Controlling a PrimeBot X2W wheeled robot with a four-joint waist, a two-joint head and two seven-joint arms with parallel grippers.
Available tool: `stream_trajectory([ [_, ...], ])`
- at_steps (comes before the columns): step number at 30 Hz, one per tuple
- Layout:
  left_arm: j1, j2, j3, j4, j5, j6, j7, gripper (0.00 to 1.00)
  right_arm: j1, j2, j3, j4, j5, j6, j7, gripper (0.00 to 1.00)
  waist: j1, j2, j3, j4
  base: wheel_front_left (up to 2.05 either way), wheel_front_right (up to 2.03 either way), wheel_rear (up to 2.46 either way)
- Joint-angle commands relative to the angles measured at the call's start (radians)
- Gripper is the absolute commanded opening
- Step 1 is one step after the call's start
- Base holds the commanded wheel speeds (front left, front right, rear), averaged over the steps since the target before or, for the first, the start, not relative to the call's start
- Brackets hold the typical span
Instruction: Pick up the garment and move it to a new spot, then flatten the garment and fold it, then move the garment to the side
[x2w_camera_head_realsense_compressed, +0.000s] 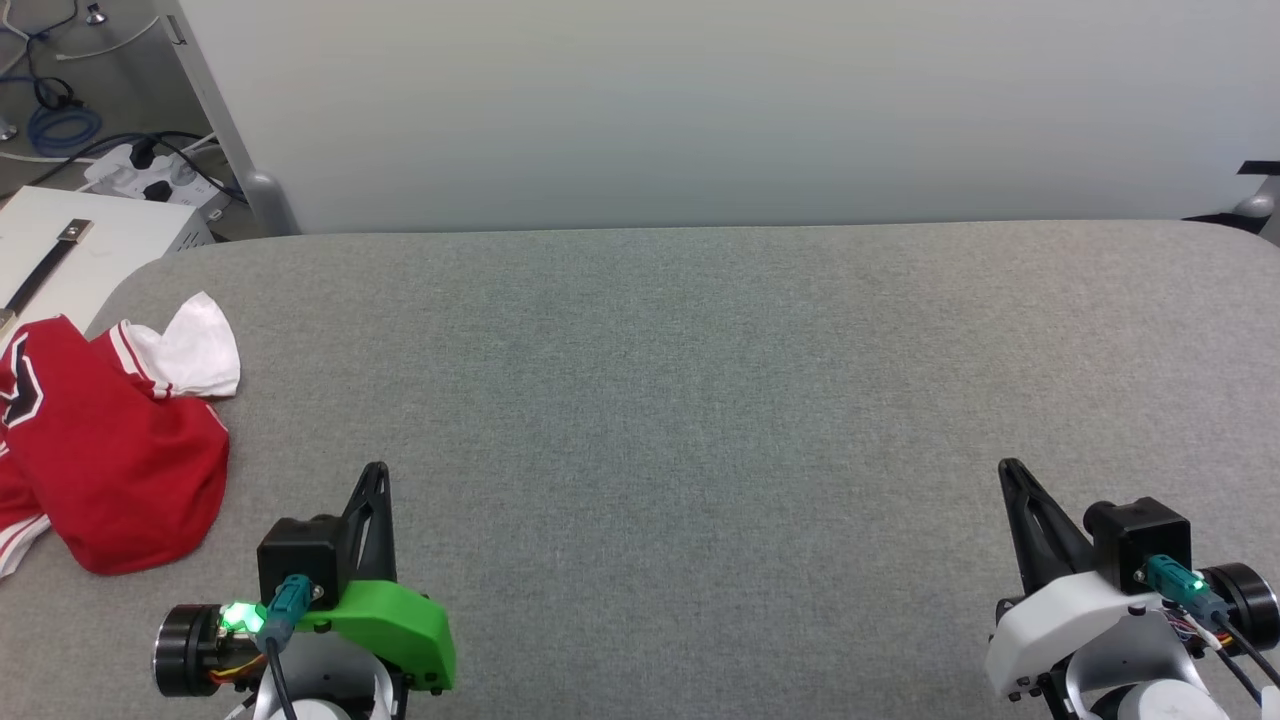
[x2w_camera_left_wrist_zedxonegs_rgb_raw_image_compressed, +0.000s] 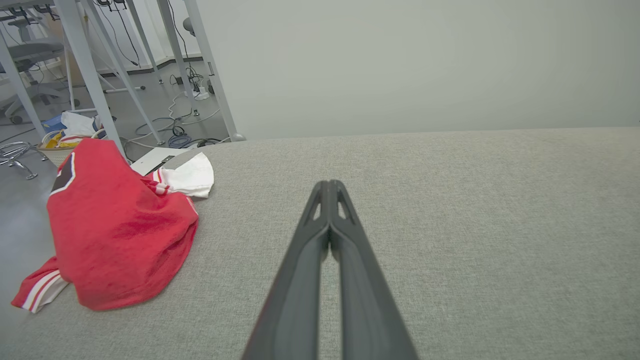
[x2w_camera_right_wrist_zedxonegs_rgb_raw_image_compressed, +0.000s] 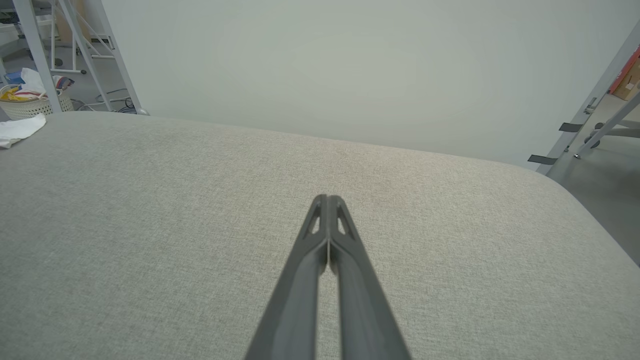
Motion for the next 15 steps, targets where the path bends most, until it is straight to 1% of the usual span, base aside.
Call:
stream_trajectory([
  [1, -0.017, -0.005, 0.000, -0.002, 0.010, -0.004, -0.001, 0.00, -0.016, -0.001, 0.000, 0.002, -0.010, -0.008, -0.007, 0.00, 0.0000, -0.0001, 0.000, 0.000, 0.00, 0.00, 0.00],
  [2, 0.000, 0.000, 0.000, 0.000, 0.000, 0.000, 0.000, 1.00, 0.000, 0.000, 0.000, 0.000, 0.000, 0.000, 0.000, 1.00, 0.0000, -0.0001, 0.000, 0.000, 0.00, 0.00, 0.00],
  [15, -0.004, 0.000, -0.011, 0.006, -0.018, -0.004, -0.019, 1.00, -0.002, -0.001, 0.005, 0.006, 0.029, 0.000, -0.019, 1.00, 0.0000, -0.0001, 0.000, -0.001, 0.00, 0.00, 0.00],
])
